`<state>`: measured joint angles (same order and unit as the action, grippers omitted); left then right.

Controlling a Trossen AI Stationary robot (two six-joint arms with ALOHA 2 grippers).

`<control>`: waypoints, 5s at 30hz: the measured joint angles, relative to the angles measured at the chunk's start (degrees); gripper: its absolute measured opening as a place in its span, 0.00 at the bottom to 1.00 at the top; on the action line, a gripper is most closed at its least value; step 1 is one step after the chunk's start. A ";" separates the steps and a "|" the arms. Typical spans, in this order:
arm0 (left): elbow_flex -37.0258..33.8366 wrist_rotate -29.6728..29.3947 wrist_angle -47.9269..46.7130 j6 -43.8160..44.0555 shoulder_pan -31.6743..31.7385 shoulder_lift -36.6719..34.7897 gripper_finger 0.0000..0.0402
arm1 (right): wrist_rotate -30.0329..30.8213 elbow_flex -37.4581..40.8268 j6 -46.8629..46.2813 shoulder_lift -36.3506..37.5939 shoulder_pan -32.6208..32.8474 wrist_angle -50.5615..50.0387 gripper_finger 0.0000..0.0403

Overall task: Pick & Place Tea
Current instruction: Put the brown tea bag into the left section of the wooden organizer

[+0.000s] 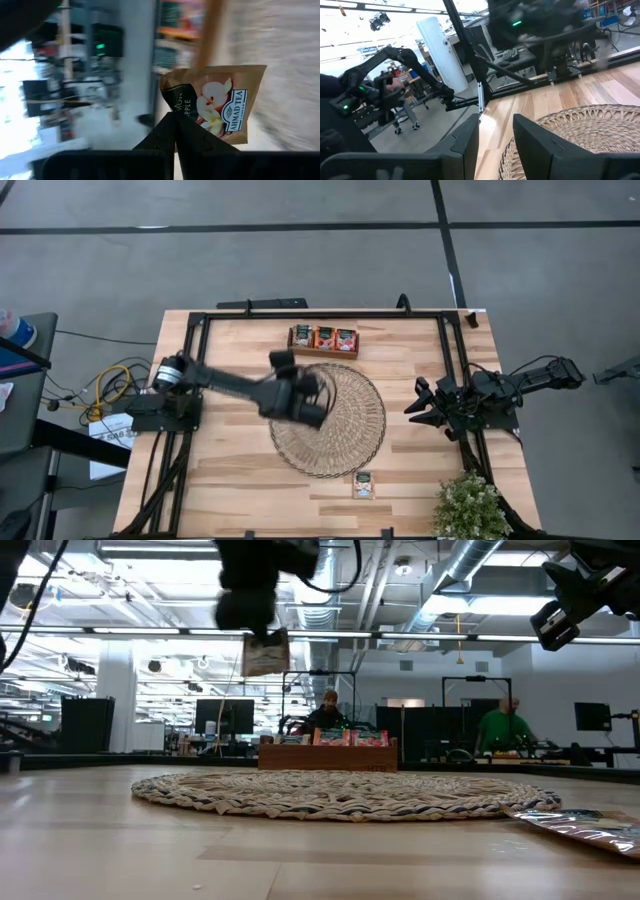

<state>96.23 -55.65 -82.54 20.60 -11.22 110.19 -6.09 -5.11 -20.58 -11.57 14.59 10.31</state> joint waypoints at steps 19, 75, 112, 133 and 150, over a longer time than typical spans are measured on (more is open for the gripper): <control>-0.02 7.55 39.41 -46.51 27.82 0.00 0.00 | 1.04 0.01 -0.42 0.00 -0.02 0.00 0.28; -24.30 12.28 66.36 -55.49 28.72 -0.04 0.00 | 3.56 0.01 -1.07 0.02 -3.50 -0.04 0.28; -24.22 -1.68 45.94 -19.45 12.75 -20.15 0.27 | 3.19 -0.01 -1.53 0.00 -3.48 -1.27 0.28; -36.74 20.57 42.66 34.62 -2.86 -30.53 0.25 | 3.08 0.01 -1.53 -0.04 -3.48 -1.79 0.28; -54.04 7.35 42.86 45.25 -17.80 -48.88 0.08 | 3.13 -0.01 -1.53 -0.02 -3.48 -2.39 0.28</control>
<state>42.18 -48.30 -39.68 65.85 -29.02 61.31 -2.96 -5.13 -22.11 -11.60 11.11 7.91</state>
